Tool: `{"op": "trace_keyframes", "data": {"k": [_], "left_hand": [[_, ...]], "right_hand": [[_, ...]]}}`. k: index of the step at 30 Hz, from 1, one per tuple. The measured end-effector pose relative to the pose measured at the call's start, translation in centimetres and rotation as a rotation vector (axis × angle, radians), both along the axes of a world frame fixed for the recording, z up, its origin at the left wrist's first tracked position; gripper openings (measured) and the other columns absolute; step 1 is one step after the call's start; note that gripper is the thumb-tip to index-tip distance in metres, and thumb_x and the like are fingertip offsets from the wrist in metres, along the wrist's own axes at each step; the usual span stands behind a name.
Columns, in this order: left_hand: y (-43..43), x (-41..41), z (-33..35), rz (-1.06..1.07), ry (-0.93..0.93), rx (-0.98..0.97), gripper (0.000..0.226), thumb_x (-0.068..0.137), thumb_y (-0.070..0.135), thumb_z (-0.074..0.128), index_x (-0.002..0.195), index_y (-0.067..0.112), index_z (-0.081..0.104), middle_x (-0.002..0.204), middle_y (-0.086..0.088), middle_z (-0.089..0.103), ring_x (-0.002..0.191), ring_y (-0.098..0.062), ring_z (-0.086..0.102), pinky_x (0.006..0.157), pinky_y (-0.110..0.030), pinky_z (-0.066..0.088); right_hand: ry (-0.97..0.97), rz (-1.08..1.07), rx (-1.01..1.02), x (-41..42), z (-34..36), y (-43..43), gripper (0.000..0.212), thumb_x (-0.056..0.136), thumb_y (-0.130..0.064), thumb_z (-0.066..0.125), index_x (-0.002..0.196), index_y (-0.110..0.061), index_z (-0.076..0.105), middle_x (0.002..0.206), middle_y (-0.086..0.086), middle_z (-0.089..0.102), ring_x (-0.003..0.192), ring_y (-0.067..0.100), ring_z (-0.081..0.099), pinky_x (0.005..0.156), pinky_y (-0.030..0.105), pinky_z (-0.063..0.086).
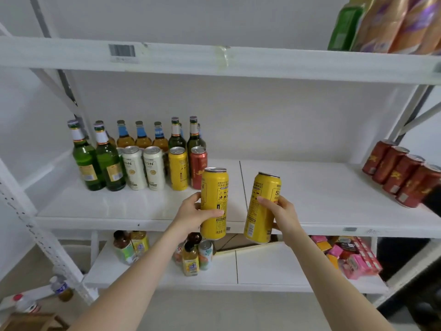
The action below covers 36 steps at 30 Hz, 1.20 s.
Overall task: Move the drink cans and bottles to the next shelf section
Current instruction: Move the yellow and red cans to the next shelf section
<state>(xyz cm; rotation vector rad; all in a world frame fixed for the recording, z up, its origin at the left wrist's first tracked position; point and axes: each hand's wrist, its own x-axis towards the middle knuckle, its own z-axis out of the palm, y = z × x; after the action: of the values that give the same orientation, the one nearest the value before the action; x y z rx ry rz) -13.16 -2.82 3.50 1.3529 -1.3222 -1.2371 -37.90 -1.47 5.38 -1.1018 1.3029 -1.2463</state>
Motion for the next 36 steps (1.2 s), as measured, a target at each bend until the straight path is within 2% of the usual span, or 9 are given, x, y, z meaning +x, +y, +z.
{"op": "trace_keyframes", "data": {"k": [4, 8, 10, 14, 18, 22, 25, 30, 36], "left_hand": [[-2.1, -4.1, 0.2, -0.053, -0.029, -0.015, 0.054, 0.064, 0.032, 0.092, 0.105, 0.042, 0.059, 0.108, 0.011, 0.071, 0.100, -0.009, 0.068, 0.071, -0.026, 0.054], [-5.0, -8.5, 0.3, -0.107, -0.047, -0.018, 0.053, 0.065, 0.031, 0.091, 0.103, 0.045, 0.057, 0.110, 0.010, 0.069, 0.102, -0.012, 0.067, 0.075, -0.030, 0.055], [-6.4, -11.0, 0.4, -0.145, -0.050, -0.022, 0.053, 0.066, 0.032, 0.091, 0.103, 0.046, 0.056, 0.109, 0.011, 0.069, 0.100, -0.011, 0.067, 0.072, -0.027, 0.055], [-8.4, -16.5, 0.2, -0.194, -0.049, -0.021, 0.054, 0.066, 0.035, 0.090, 0.103, 0.048, 0.054, 0.108, 0.016, 0.066, 0.102, -0.010, 0.064, 0.071, -0.026, 0.053], [-9.3, -22.1, -0.3, -0.203, -0.050, -0.009, 0.063, 0.053, 0.046, 0.092, 0.105, 0.048, 0.057, 0.111, 0.014, 0.068, 0.103, -0.010, 0.066, 0.077, -0.030, 0.054], [-9.3, -28.1, -0.7, -0.181, -0.042, -0.010, 0.070, 0.044, 0.054, 0.090, 0.106, 0.046, 0.059, 0.109, 0.014, 0.070, 0.099, -0.007, 0.068, 0.073, -0.026, 0.055], [-8.7, -33.0, -0.9, -0.148, -0.016, -0.002, 0.067, 0.046, 0.051, 0.091, 0.105, 0.045, 0.060, 0.107, 0.016, 0.071, 0.099, -0.007, 0.068, 0.072, -0.025, 0.054], [-7.3, -41.0, -1.5, -0.103, 0.008, 0.025, 0.054, 0.062, 0.032, 0.093, 0.105, 0.043, 0.061, 0.108, 0.012, 0.072, 0.097, -0.007, 0.069, 0.070, -0.023, 0.054], [-8.5, -47.9, -1.5, -0.110, -0.002, 0.036, 0.072, 0.041, 0.048, 0.092, 0.106, 0.041, 0.063, 0.106, 0.011, 0.074, 0.098, -0.010, 0.071, 0.080, -0.032, 0.058]], "right_hand": [[-0.005, -0.033, -0.003, -3.8, 0.1, -1.4, 0.020, 0.086, -0.035, 0.073, 0.099, -0.033, 0.058, 0.100, -0.009, 0.067, 0.086, 0.010, 0.064, 0.056, 0.022, 0.048], [-0.013, -0.064, -0.013, -7.7, 0.2, -2.9, 0.032, 0.085, -0.035, 0.073, 0.113, -0.027, 0.060, 0.105, -0.004, 0.068, 0.092, 0.012, 0.065, 0.061, 0.026, 0.050], [-0.018, -0.084, -0.023, -10.0, 0.2, -3.7, 0.036, 0.085, -0.034, 0.074, 0.116, -0.024, 0.061, 0.106, -0.003, 0.069, 0.093, 0.013, 0.065, 0.062, 0.027, 0.050], [-0.024, -0.119, -0.022, -15.1, 0.0, -4.9, 0.028, 0.083, -0.034, 0.075, 0.108, -0.028, 0.063, 0.102, -0.004, 0.070, 0.092, 0.014, 0.067, 0.060, 0.025, 0.050], [-0.032, -0.151, -0.023, -20.7, -0.3, -5.7, 0.026, 0.083, -0.031, 0.076, 0.106, -0.026, 0.066, 0.098, -0.003, 0.072, 0.088, 0.013, 0.069, 0.056, 0.022, 0.052], [-0.015, -0.122, -0.023, -26.9, -0.3, -5.9, 0.028, 0.083, -0.030, 0.076, 0.108, -0.023, 0.067, 0.098, -0.001, 0.073, 0.087, 0.013, 0.070, 0.059, 0.025, 0.053], [-0.001, -0.083, -0.029, -32.0, -0.3, -5.8, 0.028, 0.083, -0.028, 0.076, 0.109, -0.021, 0.067, 0.098, -0.002, 0.074, 0.084, 0.011, 0.071, 0.059, 0.024, 0.054], [0.023, -0.035, -0.014, -40.0, -0.5, -5.7, 0.033, 0.080, -0.030, 0.080, 0.108, -0.022, 0.067, 0.097, -0.003, 0.075, 0.080, 0.009, 0.072, 0.059, 0.023, 0.054], [0.009, -0.042, 0.003, -46.5, -1.5, -7.5, 0.028, 0.081, -0.028, 0.079, 0.106, -0.025, 0.067, 0.087, -0.012, 0.076, 0.077, 0.006, 0.073, 0.057, 0.019, 0.053]]}}
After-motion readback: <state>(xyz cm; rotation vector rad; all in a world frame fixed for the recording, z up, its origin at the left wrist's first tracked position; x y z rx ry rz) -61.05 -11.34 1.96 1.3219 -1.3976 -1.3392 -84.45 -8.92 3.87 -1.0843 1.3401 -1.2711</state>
